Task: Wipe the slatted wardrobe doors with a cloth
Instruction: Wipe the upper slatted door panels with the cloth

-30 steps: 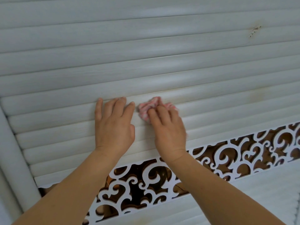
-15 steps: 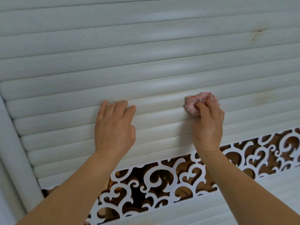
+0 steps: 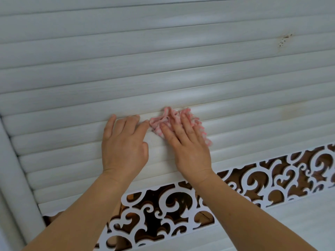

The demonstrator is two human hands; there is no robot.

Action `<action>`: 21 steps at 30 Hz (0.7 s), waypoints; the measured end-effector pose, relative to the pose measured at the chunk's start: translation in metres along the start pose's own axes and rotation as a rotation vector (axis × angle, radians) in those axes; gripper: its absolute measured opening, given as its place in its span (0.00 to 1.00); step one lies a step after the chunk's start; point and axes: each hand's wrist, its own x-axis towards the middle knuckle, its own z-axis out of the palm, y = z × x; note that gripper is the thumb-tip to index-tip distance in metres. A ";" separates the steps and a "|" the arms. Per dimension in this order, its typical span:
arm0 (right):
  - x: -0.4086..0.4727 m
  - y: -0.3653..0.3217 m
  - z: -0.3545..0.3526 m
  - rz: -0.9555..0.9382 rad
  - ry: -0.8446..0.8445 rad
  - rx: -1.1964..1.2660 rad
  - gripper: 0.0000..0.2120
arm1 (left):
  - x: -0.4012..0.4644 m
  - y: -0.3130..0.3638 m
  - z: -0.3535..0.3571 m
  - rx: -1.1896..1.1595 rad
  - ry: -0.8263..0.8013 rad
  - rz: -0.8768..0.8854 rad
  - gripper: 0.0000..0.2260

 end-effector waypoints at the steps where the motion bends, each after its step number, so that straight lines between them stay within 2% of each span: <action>1: 0.002 0.008 -0.004 0.019 -0.020 -0.022 0.29 | 0.000 0.000 0.000 0.007 -0.002 0.005 0.21; 6: 0.013 0.051 -0.027 0.286 0.000 -0.012 0.31 | 0.001 0.000 0.002 0.008 0.029 0.012 0.20; 12: 0.021 0.059 -0.019 0.468 0.205 -0.018 0.20 | 0.001 0.002 0.004 -0.018 0.071 -0.006 0.20; 21: 0.049 -0.024 -0.008 0.072 0.190 -0.024 0.18 | 0.003 0.002 0.004 0.009 0.100 -0.011 0.18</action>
